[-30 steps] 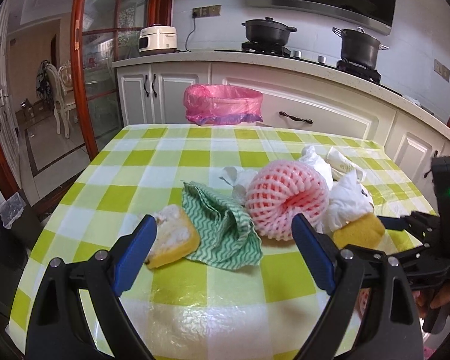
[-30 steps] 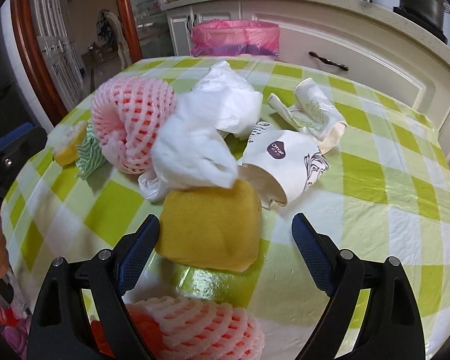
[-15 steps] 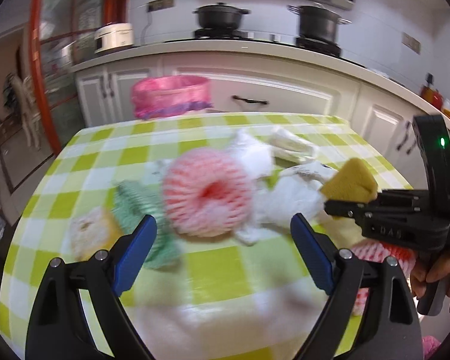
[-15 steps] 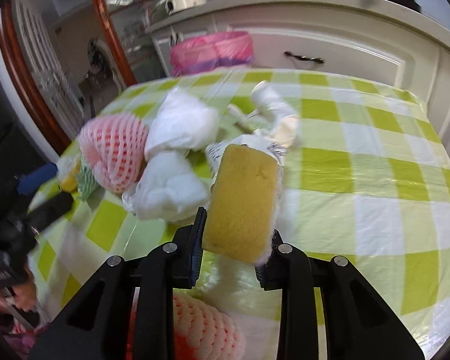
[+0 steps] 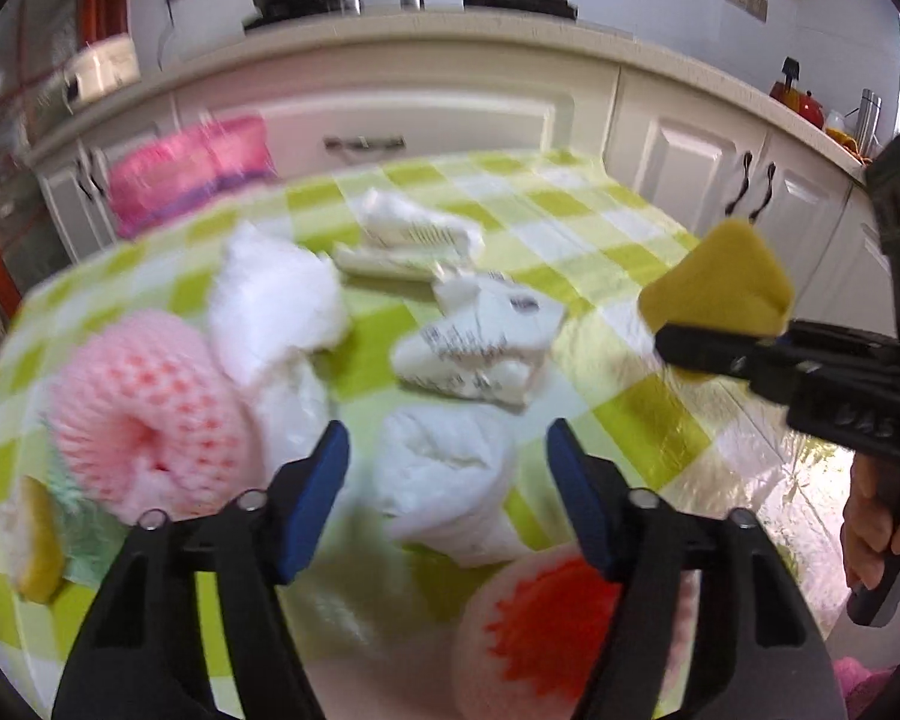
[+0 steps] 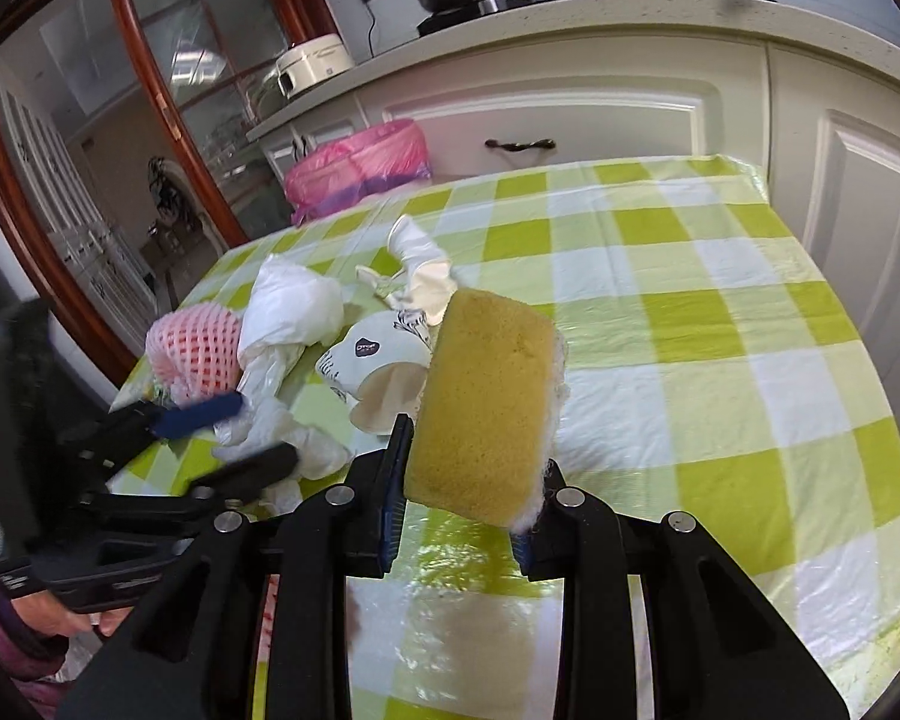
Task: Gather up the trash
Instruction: 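Grasp the yellow sponge with the right tool while the left tool grasps white tissue, then carry the sponge and tissue to the pink bin and release both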
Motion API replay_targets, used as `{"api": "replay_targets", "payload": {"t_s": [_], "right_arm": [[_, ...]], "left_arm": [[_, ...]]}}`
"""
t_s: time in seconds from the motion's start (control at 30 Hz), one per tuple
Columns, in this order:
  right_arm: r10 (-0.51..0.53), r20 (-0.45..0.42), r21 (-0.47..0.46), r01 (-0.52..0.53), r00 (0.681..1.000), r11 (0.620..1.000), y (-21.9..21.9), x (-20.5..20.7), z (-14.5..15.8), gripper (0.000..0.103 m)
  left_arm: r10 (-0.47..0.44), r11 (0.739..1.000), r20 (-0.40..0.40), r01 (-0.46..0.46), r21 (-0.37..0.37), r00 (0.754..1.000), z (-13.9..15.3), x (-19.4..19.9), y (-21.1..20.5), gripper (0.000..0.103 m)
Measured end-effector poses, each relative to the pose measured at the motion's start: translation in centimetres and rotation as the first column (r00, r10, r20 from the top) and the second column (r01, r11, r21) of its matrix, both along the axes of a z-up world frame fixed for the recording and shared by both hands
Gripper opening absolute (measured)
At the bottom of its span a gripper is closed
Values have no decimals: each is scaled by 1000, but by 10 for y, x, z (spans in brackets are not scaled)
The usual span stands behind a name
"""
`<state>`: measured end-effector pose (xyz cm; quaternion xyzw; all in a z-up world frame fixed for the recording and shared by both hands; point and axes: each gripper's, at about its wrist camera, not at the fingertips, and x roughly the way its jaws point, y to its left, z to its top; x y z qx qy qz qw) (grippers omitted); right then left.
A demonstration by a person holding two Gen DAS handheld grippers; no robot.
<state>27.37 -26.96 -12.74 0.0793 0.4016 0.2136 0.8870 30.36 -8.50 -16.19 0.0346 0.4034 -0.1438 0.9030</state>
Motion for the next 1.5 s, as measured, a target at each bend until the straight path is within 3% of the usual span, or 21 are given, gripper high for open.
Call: {"api": "replay_targets", "payload": {"t_s": [0.07, 0.17, 0.23, 0.33, 0.63, 0.9, 1.0, 1.5], "right_arm": [[-9, 4, 12, 9, 1000, 1000, -5, -1, 1, 28], [-11, 13, 19, 10, 1000, 1000, -8, -3, 3, 29], [-6, 24, 21, 5, 1000, 1000, -7, -5, 6, 28], [9, 51, 25, -10, 999, 1000, -3, -11, 13, 28], [53, 101, 32, -57, 993, 998, 24, -20, 31, 28], [146, 135, 5, -148, 980, 989, 70, -14, 51, 29], [179, 143, -7, -180, 973, 984, 90, -7, 57, 29], [291, 223, -67, -283, 930, 957, 178, 67, 89, 28]], "left_arm": [[-6, 1000, -29, 5, -24, 1000, -5, 3, -2, 55], [-13, 999, -32, 12, -38, 999, -4, 3, -3, 35], [-7, 1000, 0, 7, -25, 1000, 0, -2, -2, 24], [-1, 1000, 48, 1, -15, 999, 10, -13, 1, 19], [65, 997, 202, -55, -54, 977, 53, -45, 39, 16], [166, 983, 253, -138, -123, 953, 77, -57, 91, 16], [187, 980, 276, -161, -115, 943, 84, -58, 107, 16], [312, 950, 337, -285, -130, 888, 117, -13, 166, 17]]}}
